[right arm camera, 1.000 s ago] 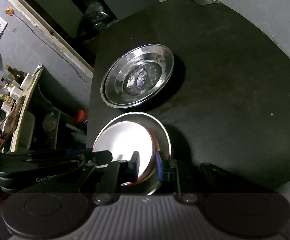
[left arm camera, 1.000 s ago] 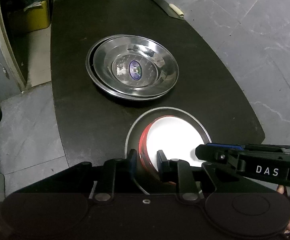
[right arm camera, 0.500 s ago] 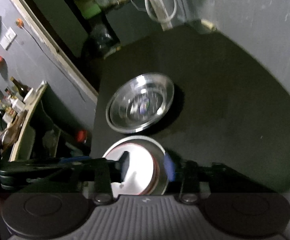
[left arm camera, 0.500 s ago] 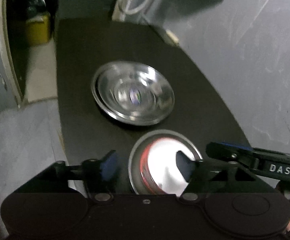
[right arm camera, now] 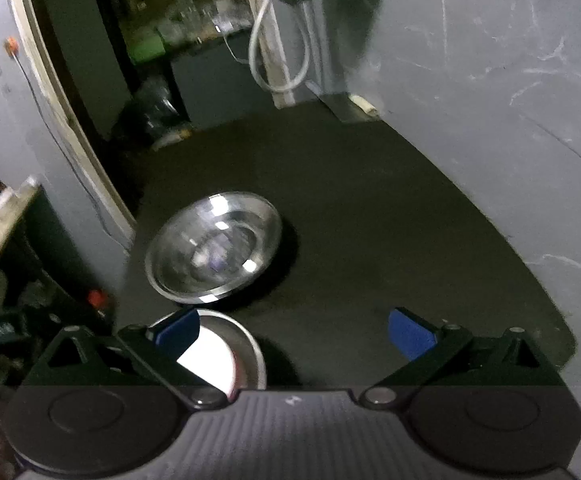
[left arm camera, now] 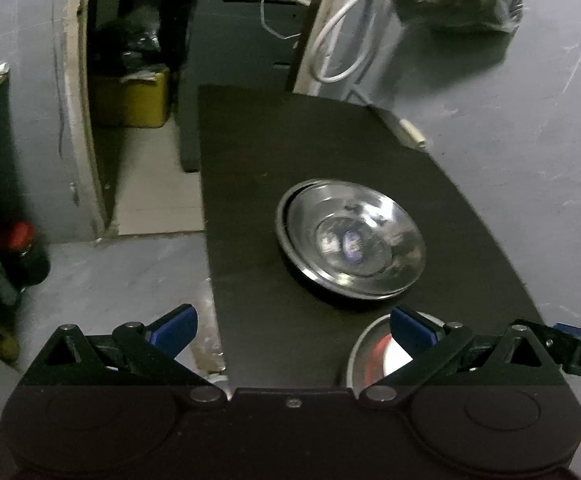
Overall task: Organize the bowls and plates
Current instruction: 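Raise both tools away from the bowl stack, then grasp the steel mixing bowl rim holding the white bowls with both tools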
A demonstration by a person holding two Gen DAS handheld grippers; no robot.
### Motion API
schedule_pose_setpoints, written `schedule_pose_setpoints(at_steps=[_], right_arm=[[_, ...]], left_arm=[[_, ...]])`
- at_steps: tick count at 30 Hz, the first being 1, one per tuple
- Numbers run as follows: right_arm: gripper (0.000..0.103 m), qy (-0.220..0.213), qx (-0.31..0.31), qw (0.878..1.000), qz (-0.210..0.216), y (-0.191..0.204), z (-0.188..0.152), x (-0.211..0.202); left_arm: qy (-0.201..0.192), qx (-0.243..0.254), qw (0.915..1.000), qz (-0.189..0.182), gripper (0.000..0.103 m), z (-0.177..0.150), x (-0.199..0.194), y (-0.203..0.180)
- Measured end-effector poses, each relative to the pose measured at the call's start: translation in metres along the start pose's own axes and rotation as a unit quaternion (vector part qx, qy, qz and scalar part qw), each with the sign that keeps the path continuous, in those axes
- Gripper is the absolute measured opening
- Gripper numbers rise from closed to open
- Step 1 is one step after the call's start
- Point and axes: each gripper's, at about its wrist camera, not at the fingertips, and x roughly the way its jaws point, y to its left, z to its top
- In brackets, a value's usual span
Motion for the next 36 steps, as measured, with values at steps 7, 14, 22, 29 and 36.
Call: schedule_pose_setpoints(at_steps=[7,14,22,29,36], right_arm=[[0.103,0.04,0.003,0.999,-0.018,-0.006,-0.009,0.013],[0.103,0.066,-0.003,0.998,-0.02,-0.008,-0.018,0.019],[0.103,0.094,-0.007,0.995,-0.02,-0.01,-0.021,0.027],[0.103,0.113,-0.014,0.993,-0.021,-0.009,-0.021,0.034],[0.103,0.125,-0.02,0.992,-0.018,-0.009,-0.019,0.04]], left_arm=[[0.033,-0.01,0.9993,0.015,0.102,-0.009,0.009,0.01],[0.072,-0.007,0.9972,0.022,0.102,-0.018,0.019,0.012],[0.122,0.003,0.9923,0.02,0.102,-0.023,0.03,0.007],[0.143,0.012,0.9894,0.024,0.102,-0.022,0.036,0.002],[0.163,0.023,0.9858,0.032,0.102,-0.02,0.044,-0.004]])
